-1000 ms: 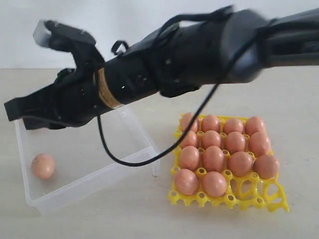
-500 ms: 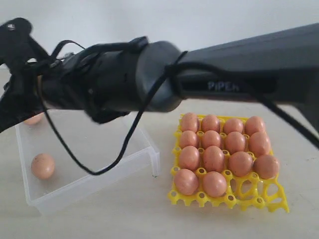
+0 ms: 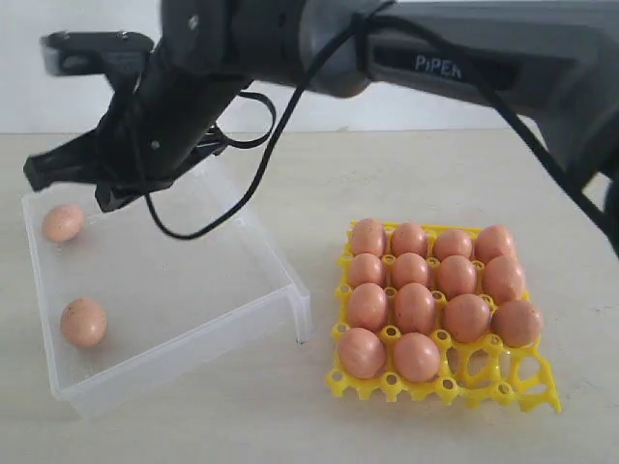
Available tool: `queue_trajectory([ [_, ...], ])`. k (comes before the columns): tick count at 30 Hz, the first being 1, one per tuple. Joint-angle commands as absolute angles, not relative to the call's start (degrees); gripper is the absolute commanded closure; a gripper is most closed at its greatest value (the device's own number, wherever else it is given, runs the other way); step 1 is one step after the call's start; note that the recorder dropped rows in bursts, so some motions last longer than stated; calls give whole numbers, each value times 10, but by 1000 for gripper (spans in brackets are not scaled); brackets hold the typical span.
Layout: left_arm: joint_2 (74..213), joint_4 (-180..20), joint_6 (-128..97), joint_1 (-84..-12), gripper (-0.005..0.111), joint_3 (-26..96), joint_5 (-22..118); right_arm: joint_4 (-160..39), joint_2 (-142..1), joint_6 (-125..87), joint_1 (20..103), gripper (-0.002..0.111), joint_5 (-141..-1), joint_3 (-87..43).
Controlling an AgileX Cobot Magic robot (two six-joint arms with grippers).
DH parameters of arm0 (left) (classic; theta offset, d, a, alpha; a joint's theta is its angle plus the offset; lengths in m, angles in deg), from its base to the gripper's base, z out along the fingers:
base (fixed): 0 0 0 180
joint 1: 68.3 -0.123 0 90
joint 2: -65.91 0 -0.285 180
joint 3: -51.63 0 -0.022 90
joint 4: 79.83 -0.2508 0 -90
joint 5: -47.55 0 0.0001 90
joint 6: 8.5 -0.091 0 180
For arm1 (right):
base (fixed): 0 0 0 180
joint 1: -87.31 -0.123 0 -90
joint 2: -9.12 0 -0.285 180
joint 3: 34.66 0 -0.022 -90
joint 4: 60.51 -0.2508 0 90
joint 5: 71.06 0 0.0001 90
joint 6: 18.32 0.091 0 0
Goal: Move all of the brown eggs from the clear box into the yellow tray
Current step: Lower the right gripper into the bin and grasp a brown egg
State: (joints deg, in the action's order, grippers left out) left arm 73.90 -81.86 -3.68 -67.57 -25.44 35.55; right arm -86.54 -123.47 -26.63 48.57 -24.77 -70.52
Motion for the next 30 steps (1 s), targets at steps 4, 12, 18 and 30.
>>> queue_trajectory([
  [4,737,-819,-36,-677,103,-256,357,-1041,-1343,-353,532,59,-114,-785],
  [12,737,-819,-36,-677,103,-256,357,-1050,-1405,-338,502,45,-234,-787],
  [18,737,-819,-36,-677,103,-256,357,-1078,-1431,-338,496,45,-242,-787],
  [30,737,-819,-36,-677,103,-256,357,-1070,-1466,-358,465,57,-245,-787],
])
